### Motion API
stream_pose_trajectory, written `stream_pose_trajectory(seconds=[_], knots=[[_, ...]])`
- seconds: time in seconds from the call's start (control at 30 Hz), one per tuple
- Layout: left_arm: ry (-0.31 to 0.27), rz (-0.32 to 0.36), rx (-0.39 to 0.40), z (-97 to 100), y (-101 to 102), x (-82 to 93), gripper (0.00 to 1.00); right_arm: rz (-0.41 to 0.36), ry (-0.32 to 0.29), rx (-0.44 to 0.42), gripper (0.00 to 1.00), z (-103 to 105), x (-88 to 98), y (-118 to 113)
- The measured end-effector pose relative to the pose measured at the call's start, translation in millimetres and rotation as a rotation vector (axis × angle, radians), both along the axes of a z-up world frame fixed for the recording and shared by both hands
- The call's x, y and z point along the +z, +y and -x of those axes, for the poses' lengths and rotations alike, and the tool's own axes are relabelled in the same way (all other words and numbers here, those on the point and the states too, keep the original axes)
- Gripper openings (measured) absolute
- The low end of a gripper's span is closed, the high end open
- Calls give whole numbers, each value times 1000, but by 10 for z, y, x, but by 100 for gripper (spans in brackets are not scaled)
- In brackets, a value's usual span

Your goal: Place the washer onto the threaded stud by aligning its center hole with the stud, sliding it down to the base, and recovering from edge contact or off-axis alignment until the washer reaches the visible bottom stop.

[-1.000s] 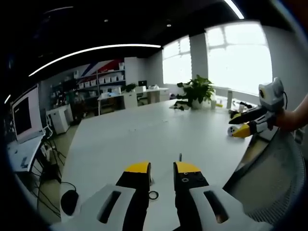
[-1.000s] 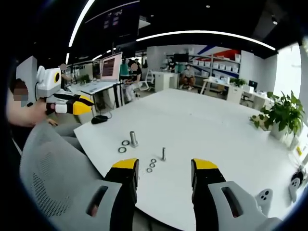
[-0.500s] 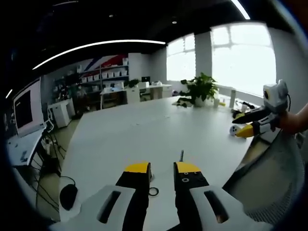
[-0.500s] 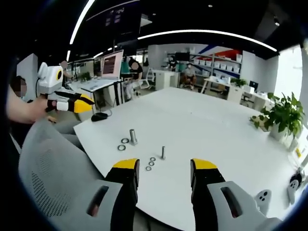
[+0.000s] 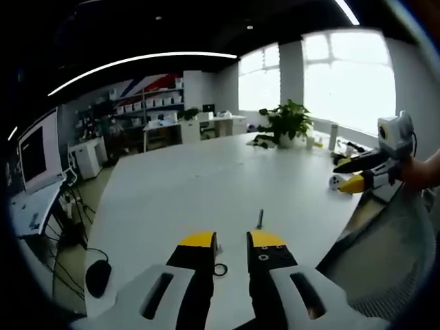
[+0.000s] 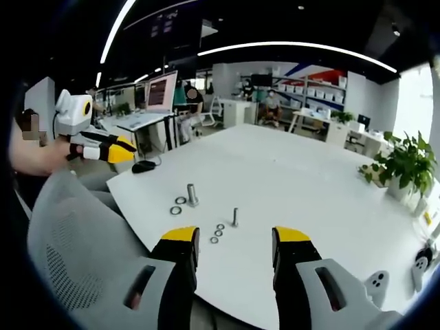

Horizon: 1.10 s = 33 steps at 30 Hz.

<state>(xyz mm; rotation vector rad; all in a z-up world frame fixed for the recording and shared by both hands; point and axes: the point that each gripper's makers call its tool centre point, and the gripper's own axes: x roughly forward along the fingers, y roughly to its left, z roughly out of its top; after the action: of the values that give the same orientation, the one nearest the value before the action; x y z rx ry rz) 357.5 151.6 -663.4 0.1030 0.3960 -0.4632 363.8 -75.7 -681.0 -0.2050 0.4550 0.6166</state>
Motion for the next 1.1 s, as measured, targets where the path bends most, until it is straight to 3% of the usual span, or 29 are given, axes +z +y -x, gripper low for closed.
stream_pose_trajectory(seconds=[0.23, 0.47, 0.6, 1.0, 1.1], knots=[[-7, 12, 12, -6, 33, 28, 15, -21, 3, -20, 45, -20, 16, -44], [32, -21, 0, 3, 3, -69, 16, -33, 23, 0, 45, 6, -7, 5], [47, -34, 4, 10, 13, -108, 16, -34, -7, 13, 45, 30, 48, 28], [125, -108, 14, 0, 32, -309, 17, -110, 67, 52, 45, 76, 7, 131], [147, -128, 7, 16, 32, -364, 17, -109, 62, 63, 46, 81, 13, 151]])
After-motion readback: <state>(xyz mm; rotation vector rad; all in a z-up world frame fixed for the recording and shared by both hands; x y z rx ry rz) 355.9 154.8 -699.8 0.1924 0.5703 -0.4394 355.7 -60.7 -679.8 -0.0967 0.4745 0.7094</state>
